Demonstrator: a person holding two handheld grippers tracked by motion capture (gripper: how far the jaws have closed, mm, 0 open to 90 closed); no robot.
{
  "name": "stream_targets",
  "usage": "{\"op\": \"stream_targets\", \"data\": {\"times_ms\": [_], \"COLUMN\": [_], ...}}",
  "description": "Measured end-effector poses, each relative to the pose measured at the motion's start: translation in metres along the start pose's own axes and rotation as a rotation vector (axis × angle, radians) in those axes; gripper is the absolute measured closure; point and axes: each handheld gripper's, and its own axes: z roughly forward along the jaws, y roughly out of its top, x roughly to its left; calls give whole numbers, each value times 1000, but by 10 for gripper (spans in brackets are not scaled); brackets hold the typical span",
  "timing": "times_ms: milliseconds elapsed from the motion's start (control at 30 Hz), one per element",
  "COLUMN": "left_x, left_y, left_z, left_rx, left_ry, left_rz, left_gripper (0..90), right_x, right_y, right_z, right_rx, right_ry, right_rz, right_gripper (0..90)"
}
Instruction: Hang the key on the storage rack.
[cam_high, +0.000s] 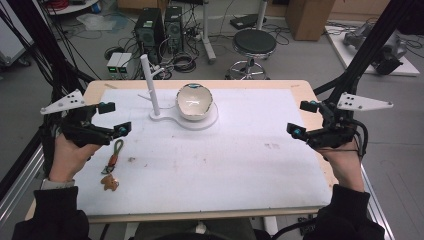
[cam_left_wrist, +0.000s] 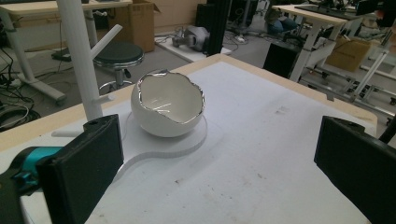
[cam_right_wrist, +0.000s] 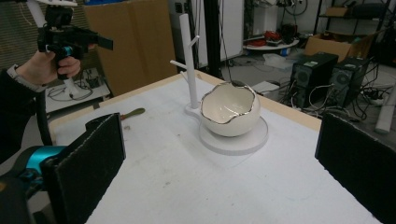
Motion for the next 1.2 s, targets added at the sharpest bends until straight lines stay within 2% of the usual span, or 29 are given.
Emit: {"op": "stream_targets", "data": {"times_ms": [233,300,433,533,633,833,867,900,933,1000,1033,1067,1167,1200], "left_x": [4,6,11,20,31,49,49,52,56,58,62,64,69,69], "left_y": [-4,-6,-13,-21,-33,-67,-67,-74,-84,-88,-97,-101,-112,-112], "left_z": [-1,0,0,-3,-4,7,7,10,16,18,22,23,26,26], "left_rx": [5,20,38,48,80,161,161,187,240,248,283,307,320,320], "left_ry": [25,35,55,76,99,120,120,126,140,146,150,155,162,162], "left_rz": [-15,-7,-24,-55,-90,-149,-149,-165,-189,-200,-236,-252,-288,-288], "left_gripper": [17,17,17,17,17,17,18,18,18,18,18,18,18,18], "right_x": [-3,-3,-4,-4,-2,-3,-3,-5,-5,-6,-7,-7,-7,-7], "right_y": [-1,-1,-2,-1,0,-1,-1,-2,-3,-3,-3,-3,-3,-3], "right_z": [1,2,4,5,8,14,14,15,16,17,17,18,21,21], "right_rx": [-4,0,4,3,16,34,34,39,37,40,42,44,49,50], "right_ry": [-12,-11,-9,-11,-2,-9,-9,-12,-12,-11,-10,-10,-6,-5], "right_rz": [1,4,5,1,-5,-4,-4,3,3,6,9,9,5,7], "right_gripper": [12,12,11,12,12,12,12,11,12,12,12,12,12,12]}}
